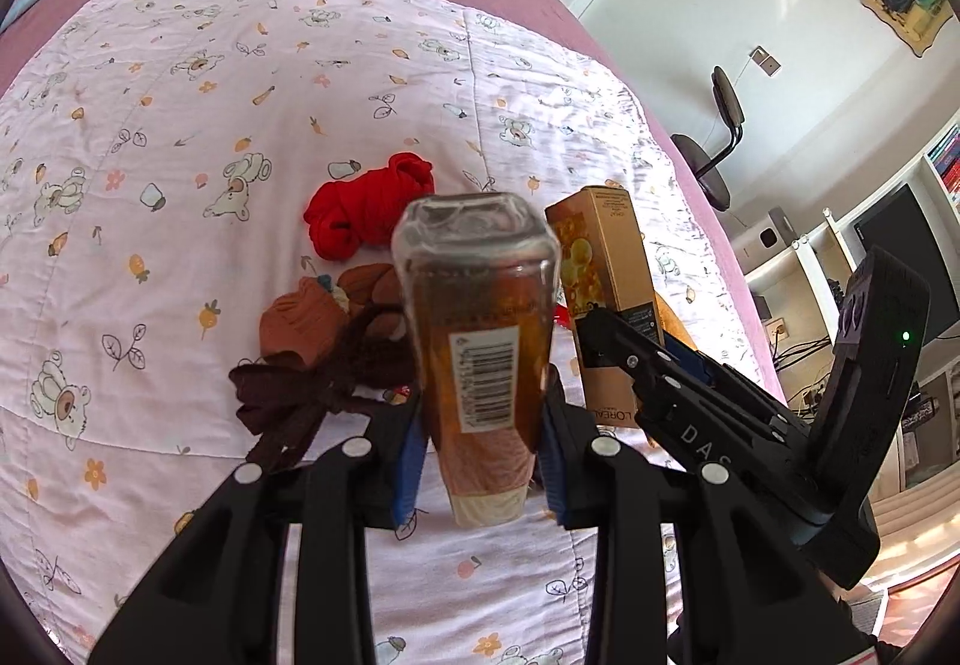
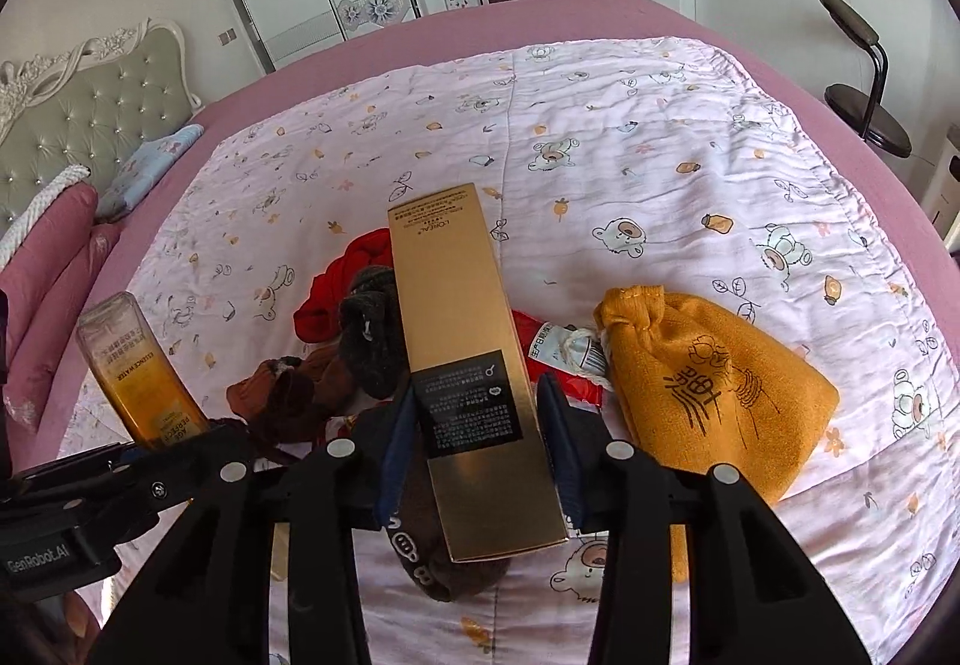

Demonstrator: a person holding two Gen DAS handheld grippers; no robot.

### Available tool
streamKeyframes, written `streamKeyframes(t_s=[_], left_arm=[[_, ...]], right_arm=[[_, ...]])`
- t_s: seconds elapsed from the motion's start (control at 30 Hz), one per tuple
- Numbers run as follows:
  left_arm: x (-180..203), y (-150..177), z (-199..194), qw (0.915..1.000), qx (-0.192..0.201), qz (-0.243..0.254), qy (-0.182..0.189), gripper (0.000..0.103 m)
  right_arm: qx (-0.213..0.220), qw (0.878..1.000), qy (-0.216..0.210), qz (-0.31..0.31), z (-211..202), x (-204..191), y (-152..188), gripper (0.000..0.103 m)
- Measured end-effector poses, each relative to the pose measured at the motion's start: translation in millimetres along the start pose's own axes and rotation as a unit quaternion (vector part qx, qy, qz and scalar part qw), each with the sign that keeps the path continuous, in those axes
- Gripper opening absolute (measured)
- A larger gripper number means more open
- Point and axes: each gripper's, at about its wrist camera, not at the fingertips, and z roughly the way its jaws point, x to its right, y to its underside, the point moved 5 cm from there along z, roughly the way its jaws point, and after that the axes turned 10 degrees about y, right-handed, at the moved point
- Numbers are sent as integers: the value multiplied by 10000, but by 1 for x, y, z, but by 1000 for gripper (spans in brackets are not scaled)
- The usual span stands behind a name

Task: Collect trash
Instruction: 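Carry the bottle and gold box over the yellow bin and open both tools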

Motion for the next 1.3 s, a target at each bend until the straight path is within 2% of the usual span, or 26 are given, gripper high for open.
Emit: streamKeyframes(t_s=[0.17, 0.37, 0.5, 0.67, 0.8, 1.0, 1.3], left_arm=[[24, 5, -16, 9996, -31, 133, 249, 33], [73, 17, -21, 9967, -278, 605, 468, 33], [112, 31, -15, 9925, -465, 882, 704, 33], [172, 59, 3, 9825, -813, 1302, 1051, 33], [223, 97, 24, 9694, -1219, 1634, 1367, 33], [294, 176, 57, 9416, -1912, 2128, 1778, 33], [355, 305, 101, 8970, -2911, 2649, 2011, 33]], right_arm=[[98, 9981, -72, 597, -41, 16, 4, 39], [294, 9914, 129, 1269, -98, 53, 19, 39], [459, 9814, 437, 1812, -138, 92, 41, 39], [585, 9616, 964, 2501, -185, 149, 81, 39], [621, 9388, 1403, 3084, -221, 198, 127, 39], [575, 9007, 2036, 3795, -272, 260, 207, 39], [250, 8447, 2610, 4667, -315, 315, 331, 39]])
